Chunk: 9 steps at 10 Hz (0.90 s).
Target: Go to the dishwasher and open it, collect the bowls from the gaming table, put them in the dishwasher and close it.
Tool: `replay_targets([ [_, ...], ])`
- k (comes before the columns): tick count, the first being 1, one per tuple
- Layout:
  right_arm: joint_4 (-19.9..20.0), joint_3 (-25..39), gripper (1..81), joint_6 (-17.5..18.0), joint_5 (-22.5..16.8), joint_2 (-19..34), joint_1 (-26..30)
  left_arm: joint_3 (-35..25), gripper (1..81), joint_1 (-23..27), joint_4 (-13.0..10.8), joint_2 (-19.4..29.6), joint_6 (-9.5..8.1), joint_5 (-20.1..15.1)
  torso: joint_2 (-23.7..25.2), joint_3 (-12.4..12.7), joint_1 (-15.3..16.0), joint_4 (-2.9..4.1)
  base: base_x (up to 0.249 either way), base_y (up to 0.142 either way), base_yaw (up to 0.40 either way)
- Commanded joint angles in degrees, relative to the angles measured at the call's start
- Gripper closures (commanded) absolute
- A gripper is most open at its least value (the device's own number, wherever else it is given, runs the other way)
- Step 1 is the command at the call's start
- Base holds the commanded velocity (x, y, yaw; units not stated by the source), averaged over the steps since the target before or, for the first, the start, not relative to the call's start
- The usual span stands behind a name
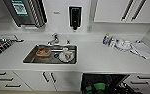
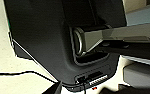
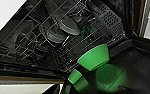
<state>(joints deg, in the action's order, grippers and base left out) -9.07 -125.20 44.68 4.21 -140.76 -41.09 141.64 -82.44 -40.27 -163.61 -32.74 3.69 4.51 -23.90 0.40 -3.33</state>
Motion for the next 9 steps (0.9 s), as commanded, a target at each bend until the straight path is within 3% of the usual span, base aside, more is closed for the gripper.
replay_targets([
  [1,-0.3,10.5,1.0,0.1,-4.7,10.8,7.4,2.8,1.0,0.1,-0.3,-0.9,0.31,0.0,0.0,0.0,0.0,0.0,0.0,0.0,0.0],
  [3,-0.6,14.1,1.0,-0.1,-7.4,15.1,5.2,5.5,1.0,0.2,0.0,-2.2,0.22,1.4,0.0,0.0,0.0,0.0,0.0,0.0,0.0],
  [5,-1.1,18.8,1.0,-0.6,-7.6,20.0,1.4,11.9,1.0,0.3,0.1,-4.5,-0.12,4.0,0.0,0.0,0.0,0.0,0.0,0.0,0.0],
  [7,-2.4,21.6,1.0,-0.6,-11.3,22.1,-1.8,15.1,1.0,0.4,0.4,-5.4,-0.56,5.9,0.0,0.0,0.0,0.0,0.0,0.0,0.0],
  [9,-2.5,21.7,1.0,-0.7,-11.3,22.6,-6.6,15.3,1.0,0.7,3.9,-5.2,-0.65,5.9,0.0,0.0,0.0,0.0,0.0,0.0,0.0],
])
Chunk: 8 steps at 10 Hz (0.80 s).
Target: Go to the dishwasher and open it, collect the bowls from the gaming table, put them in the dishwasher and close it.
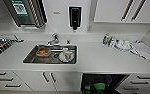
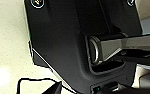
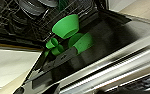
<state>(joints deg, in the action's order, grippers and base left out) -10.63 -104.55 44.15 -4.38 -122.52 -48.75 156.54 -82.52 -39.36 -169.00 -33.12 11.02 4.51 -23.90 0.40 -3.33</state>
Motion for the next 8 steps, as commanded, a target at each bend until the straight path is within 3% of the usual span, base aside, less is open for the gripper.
replay_targets([
  [1,-1.0,0.9,1.0,-0.3,-2.8,4.4,-0.9,0.8,1.0,1.0,3.8,0.5,-0.28,-1.4,0.0,0.0,0.0,0.0,0.0,0.0,0.0],
  [4,-1.6,0.0,1.0,-0.6,-2.2,2.7,-7.4,1.5,1.0,1.2,4.1,0.7,-0.28,-1.4,0.0,0.0,0.0,0.0,0.0,0.0,0.0],
  [5,-1.9,-0.8,1.0,-0.6,-2.0,1.5,-9.6,1.4,1.0,1.2,4.1,0.7,-0.28,-1.4,5.7,0.0,3.7,0.0,0.0,0.0,0.0],
  [8,-3.4,-6.3,1.0,-0.7,-1.5,-5.0,-17.9,1.5,1.0,1.3,4.2,1.1,-0.28,-1.0,7.5,0.0,4.7,0.0,0.0,0.0,0.0],
])
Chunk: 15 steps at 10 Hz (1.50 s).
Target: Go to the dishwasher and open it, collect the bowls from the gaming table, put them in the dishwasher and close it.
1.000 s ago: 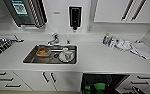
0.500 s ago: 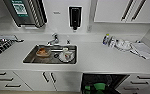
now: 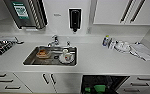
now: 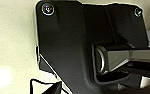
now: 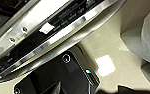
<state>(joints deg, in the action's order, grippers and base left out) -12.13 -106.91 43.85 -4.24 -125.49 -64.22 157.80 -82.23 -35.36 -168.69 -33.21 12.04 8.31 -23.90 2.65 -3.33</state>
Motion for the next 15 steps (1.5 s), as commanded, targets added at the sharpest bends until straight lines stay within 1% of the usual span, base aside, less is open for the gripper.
replay_targets([
  [1,-2.1,-7.9,1.0,-0.5,1.5,-5.0,-5.3,0.2,1.0,1.0,0.5,1.0,-0.19,-1.0,5.4,0.0,3.5,0.0,0.0,0.0,0.0],
  [2,-2.8,-10.6,1.0,-0.5,2.2,-6.8,-6.9,0.2,1.0,1.0,0.6,1.0,-0.19,-0.9,7.6,0.0,4.8,0.0,0.0,0.0,0.0],
  [5,-5.2,-11.1,1.0,-0.5,2.4,-9.3,-9.4,0.2,1.0,1.0,0.6,1.2,-0.19,-0.8,13.8,0.0,8.7,0.0,0.0,0.0,0.0],
  [7,-6.3,-11.5,1.0,-0.5,2.3,-10.9,-9.8,0.2,1.0,1.0,0.6,1.2,-0.19,-0.8,18.3,0.1,11.5,0.0,0.0,0.0,0.0],
  [9,-6.2,-13.6,1.0,-0.5,2.4,-12.8,-10.2,0.2,1.0,1.1,0.6,1.2,-0.19,-0.8,22.3,0.1,14.0,0.0,0.0,0.0,0.0],
  [13,-5.3,-22.4,1.0,0.4,2.0,-19.1,-11.4,0.2,1.0,1.1,0.7,1.1,-0.19,-0.8,30.8,0.1,19.2,0.0,0.0,0.0,0.0],
  [15,-4.7,-24.1,1.0,0.4,1.6,-20.1,-11.7,0.2,1.0,1.0,0.7,1.1,-0.19,-0.8,35.3,0.2,22.0,0.0,0.0,0.0,0.0],
])
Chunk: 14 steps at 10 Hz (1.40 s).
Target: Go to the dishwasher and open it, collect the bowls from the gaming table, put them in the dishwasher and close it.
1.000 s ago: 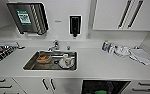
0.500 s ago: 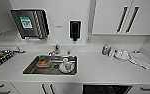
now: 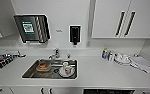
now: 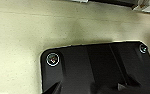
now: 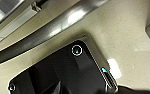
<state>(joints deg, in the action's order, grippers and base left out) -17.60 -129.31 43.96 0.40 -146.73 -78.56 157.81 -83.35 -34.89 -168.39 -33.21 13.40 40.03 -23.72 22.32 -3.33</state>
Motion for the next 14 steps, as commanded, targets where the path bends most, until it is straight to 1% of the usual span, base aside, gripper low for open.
replay_targets([
  [1,1.4,-2.1,1.0,0.3,-3.1,1.1,2.5,0.2,1.0,2.1,0.3,0.7,-0.19,-2.1,5.4,0.0,3.5,0.0,0.0,0.0,0.0],
  [3,1.7,-2.4,1.0,0.4,-3.4,1.7,2.2,0.2,1.0,2.2,0.3,0.7,-0.19,-2.1,9.6,0.0,6.1,0.0,0.0,0.0,0.0],
  [4,2.6,-3.0,1.0,0.4,-3.4,1.7,1.6,0.2,1.0,2.2,0.3,0.7,-0.19,-2.1,11.9,0.0,7.5,0.0,0.0,0.0,0.0],
  [5,4.9,-3.8,1.0,0.4,-3.4,1.5,1.2,0.2,1.0,2.2,0.3,0.8,-0.19,-2.1,14.1,0.0,8.9,0.0,0.0,0.0,0.0],
  [6,8.1,-4.4,1.0,0.4,-3.4,1.3,0.7,0.2,1.0,2.3,0.3,0.8,-0.19,-2.1,16.2,0.0,10.3,0.0,0.0,0.0,0.0],
  [8,15.7,-5.6,1.0,0.4,-3.4,0.7,0.6,0.2,1.0,2.3,0.3,0.8,-0.19,-2.1,20.2,0.1,12.7,0.0,0.0,0.0,0.0],
  [10,24.9,-7.2,1.0,0.4,-3.4,-1.4,0.5,0.2,1.0,2.2,0.3,0.9,-0.19,-2.2,24.6,0.1,15.5,0.0,0.0,0.0,0.0],
  [11,28.6,-8.1,1.0,0.4,-3.3,-2.6,0.5,0.2,1.0,2.2,0.3,1.0,-0.19,-2.2,21.1,0.1,13.2,0.0,0.0,0.0,0.0],
  [12,32.9,-9.0,1.0,0.4,-3.0,-4.3,0.0,0.2,1.0,2.2,0.3,1.0,-0.19,-2.2,23.1,0.1,14.4,0.0,0.0,0.0,0.0],
  [13,35.8,-9.0,1.0,0.4,-2.5,-5.6,0.1,0.2,1.0,2.2,0.3,1.0,-0.19,-2.2,23.6,0.1,14.7,0.0,0.0,0.0,0.0],
  [14,35.7,-8.6,1.0,0.3,-2.5,-6.1,0.5,0.2,1.0,2.3,0.2,1.0,-0.19,-2.3,24.2,0.1,15.1,0.0,0.0,0.0,0.0],
])
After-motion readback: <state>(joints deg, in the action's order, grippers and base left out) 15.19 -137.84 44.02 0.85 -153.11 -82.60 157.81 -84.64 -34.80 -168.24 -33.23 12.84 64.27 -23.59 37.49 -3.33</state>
